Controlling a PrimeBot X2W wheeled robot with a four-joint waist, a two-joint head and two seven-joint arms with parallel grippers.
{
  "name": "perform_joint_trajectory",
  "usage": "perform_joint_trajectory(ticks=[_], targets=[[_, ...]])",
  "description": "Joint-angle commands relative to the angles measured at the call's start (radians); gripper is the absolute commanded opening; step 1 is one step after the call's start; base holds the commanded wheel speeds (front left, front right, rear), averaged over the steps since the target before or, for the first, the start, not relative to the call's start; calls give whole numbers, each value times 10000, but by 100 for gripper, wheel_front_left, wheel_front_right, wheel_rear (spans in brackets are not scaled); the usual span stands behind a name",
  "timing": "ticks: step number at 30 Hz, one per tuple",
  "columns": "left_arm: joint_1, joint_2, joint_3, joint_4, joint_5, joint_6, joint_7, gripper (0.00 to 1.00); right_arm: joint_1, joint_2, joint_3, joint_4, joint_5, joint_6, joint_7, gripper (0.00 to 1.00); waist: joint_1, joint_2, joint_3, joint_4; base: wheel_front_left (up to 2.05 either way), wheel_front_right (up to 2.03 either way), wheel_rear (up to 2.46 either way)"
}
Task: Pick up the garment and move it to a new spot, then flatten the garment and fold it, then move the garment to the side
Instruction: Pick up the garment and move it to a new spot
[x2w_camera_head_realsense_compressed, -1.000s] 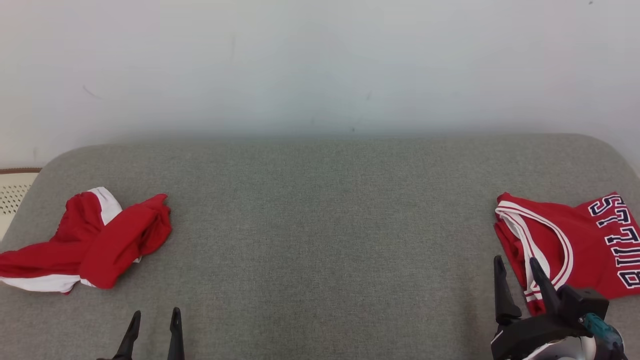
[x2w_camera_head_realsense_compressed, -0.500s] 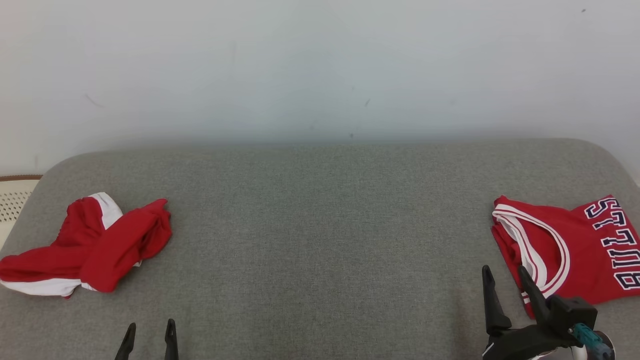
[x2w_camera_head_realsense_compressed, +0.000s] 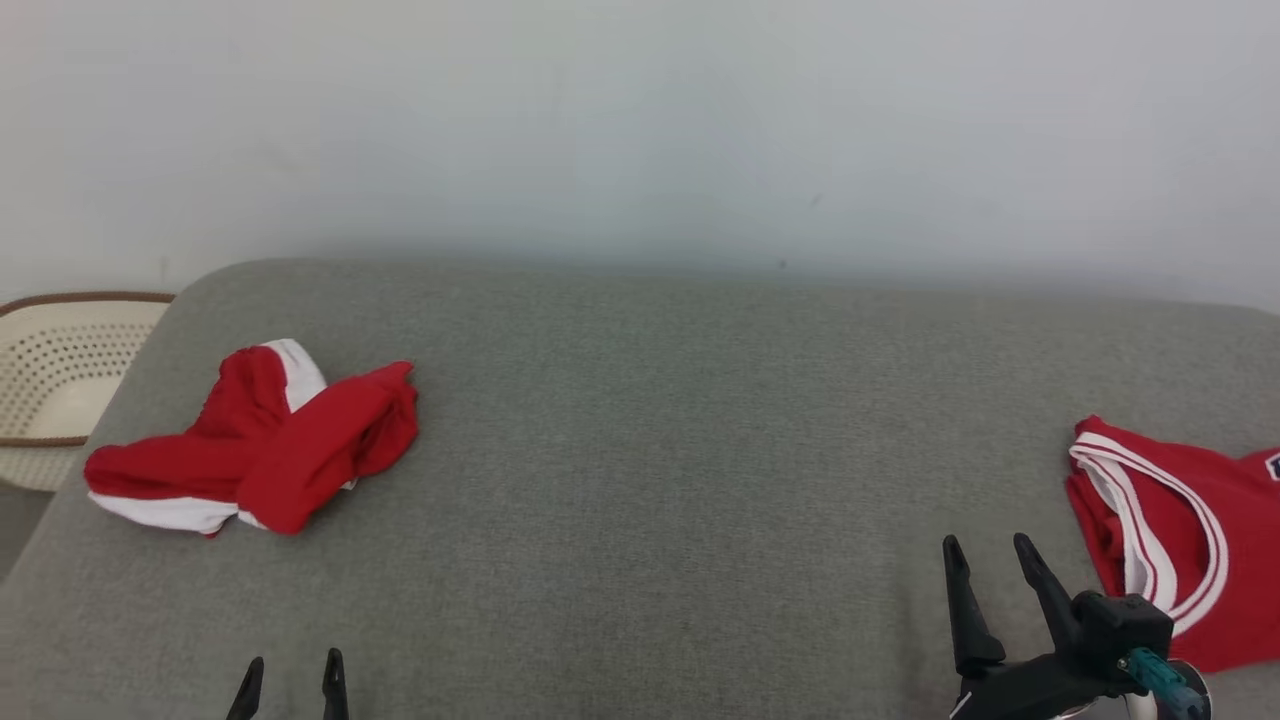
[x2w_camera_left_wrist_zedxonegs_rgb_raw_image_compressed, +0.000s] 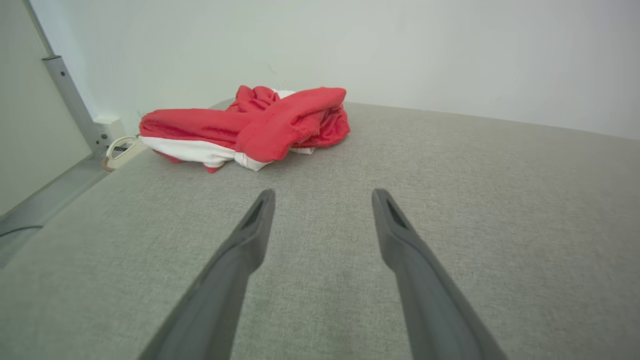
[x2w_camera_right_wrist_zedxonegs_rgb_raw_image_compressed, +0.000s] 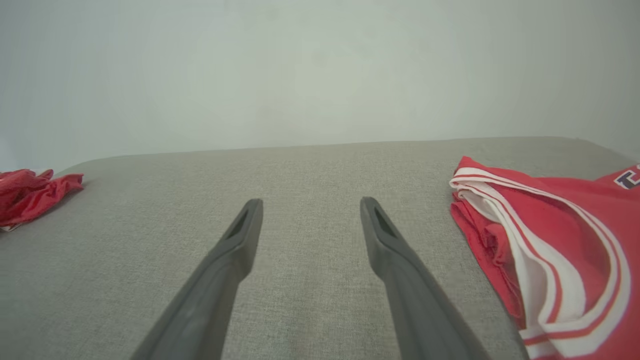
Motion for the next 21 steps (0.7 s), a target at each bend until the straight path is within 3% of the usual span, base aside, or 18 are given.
perform_joint_trajectory(ticks=[1, 11, 17, 21], targets=[[88, 9, 138, 32, 121, -27, -8, 100, 42, 30, 118, 2, 96, -11, 1, 100, 0, 0, 178, 753, 0, 0, 0], [160, 8, 934, 125, 109, 37, -8, 100, -246, 108, 609, -37, 177, -11, -1, 100, 0, 0, 411, 2276, 0, 0, 0], [140, 3, 1204, 150, 56, -87, -8, 100, -376, 33, 683, -45, 111, -11, 1, 100, 0, 0, 724, 2679, 0, 0, 0], [-302, 9, 1338, 440, -277, -617, -8, 100, -512, -107, 758, -64, 112, -11, 1, 100, 0, 0, 1078, 2657, 0, 0, 0]])
